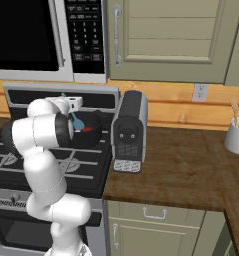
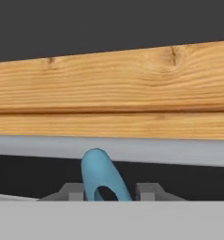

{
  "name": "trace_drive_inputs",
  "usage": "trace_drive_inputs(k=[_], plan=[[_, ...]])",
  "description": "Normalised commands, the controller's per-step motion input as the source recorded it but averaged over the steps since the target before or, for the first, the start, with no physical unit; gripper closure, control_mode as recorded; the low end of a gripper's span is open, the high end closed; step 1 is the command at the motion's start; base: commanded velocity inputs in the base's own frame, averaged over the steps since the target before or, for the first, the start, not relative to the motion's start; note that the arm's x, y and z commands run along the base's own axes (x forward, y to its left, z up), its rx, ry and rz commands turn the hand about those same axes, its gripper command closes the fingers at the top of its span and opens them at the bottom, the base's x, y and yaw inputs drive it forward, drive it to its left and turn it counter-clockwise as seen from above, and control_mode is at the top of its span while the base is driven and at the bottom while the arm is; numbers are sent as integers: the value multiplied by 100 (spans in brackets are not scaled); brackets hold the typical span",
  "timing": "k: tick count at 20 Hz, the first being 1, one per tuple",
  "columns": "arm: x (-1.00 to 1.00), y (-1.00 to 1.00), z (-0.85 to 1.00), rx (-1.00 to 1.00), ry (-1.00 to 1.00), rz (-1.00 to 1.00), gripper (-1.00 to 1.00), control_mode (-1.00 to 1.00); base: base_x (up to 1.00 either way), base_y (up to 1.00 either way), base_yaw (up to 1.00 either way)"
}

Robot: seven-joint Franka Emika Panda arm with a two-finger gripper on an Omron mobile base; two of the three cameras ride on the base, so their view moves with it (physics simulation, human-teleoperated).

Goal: Put the bell pepper and garlic in the pot. Retrieve the spatula and lightly stir the vegetables in the pot.

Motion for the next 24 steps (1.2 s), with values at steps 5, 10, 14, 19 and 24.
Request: trace_drive_inputs(k=[5, 10, 14, 19, 24], plan=[[12, -30, -16, 0, 0, 0, 100, -100, 0, 0, 0], [9, -24, -60, -2, 1, 0, 100, -100, 0, 0, 0], [-8, -20, -58, 0, 12, -1, 100, -100, 0, 0, 0], [-22, -18, 19, 0, -11, -3, 100, -100, 0, 0, 0], [-2, -19, 62, -8, -30, -7, 100, -100, 0, 0, 0]])
